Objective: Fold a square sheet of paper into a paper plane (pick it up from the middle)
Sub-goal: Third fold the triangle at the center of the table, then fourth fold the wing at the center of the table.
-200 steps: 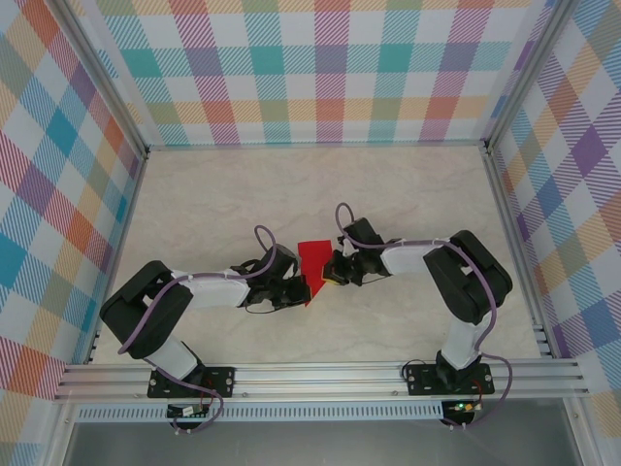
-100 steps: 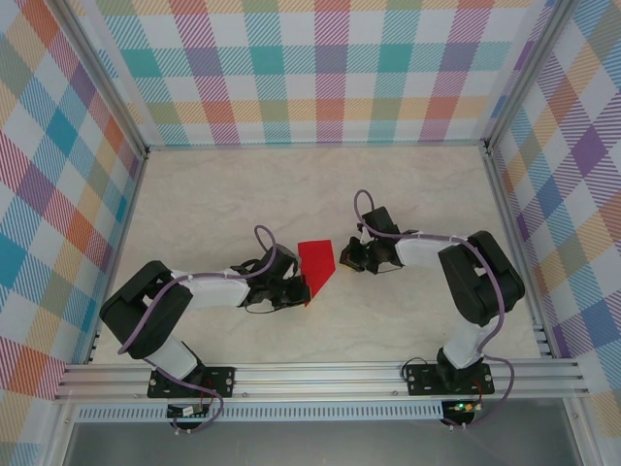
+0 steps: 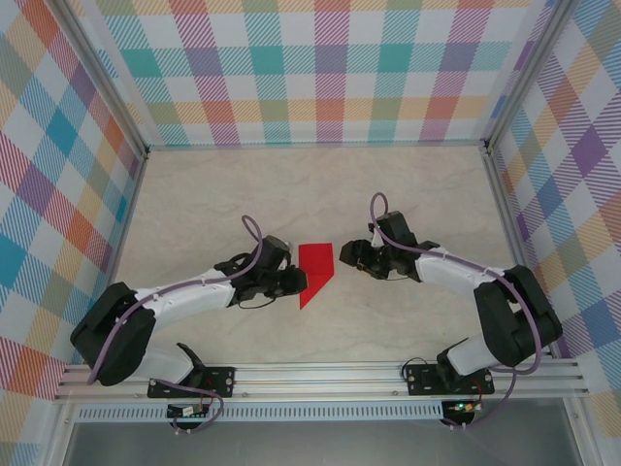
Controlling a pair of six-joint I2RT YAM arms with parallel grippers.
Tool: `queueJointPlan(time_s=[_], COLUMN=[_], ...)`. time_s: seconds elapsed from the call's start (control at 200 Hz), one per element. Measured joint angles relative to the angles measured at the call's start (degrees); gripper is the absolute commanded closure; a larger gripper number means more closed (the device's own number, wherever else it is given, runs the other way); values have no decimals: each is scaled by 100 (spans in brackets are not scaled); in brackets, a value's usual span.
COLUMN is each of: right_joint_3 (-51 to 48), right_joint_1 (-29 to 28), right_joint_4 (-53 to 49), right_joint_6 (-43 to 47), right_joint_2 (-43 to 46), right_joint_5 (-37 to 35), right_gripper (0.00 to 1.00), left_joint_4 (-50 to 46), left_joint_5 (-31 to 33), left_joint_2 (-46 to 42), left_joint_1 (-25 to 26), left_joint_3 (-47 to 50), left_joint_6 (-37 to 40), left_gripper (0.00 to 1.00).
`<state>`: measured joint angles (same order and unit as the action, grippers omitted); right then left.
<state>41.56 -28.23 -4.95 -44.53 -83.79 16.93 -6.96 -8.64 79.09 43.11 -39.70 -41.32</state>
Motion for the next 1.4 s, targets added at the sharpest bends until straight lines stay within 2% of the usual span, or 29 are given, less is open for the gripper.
queueJointPlan(time_s=[0.09,0.195,0.38,0.625,0.795,0.935,1.085,1.215,1.4], right_joint_3=[0,131,1217,2745,3154,3200,2769,2398,2188], right_joint_1=[0,-35,-369,-752,-761,-761,-767,-761,-699], right_joint_4=[-26,-118,-376,-662,-1021,-1187,-1180,-1318,-1342], right_joint_6=[7,26,138,219,195,59,-271,-415,-435], right_joint_2=[-4,-157,-1150,-2507,-3047,-3080,-2732,-2367,-1961], right_joint_5=[-2,44,101,151,-37,-256,-619,-767,-737], right_gripper=[28,32,37,38,38,43,42,38,26], left_joint_4=[61,142,227,151,-46,-122,-179,-149,179], left_joint_5=[199,348,496,927,1180,1261,1209,905,326], left_joint_2=[103,431,839,463,90,-13,-22,-20,170], left_joint_1=[0,0,0,0,0,0,0,0,0], left_joint_3=[-68,-175,-249,-160,-109,-81,-81,-81,-116], left_joint_6=[-72,-175,-339,-476,-544,-538,-470,-308,-72], left_gripper=[80,84,85,77,70,67,66,68,76])
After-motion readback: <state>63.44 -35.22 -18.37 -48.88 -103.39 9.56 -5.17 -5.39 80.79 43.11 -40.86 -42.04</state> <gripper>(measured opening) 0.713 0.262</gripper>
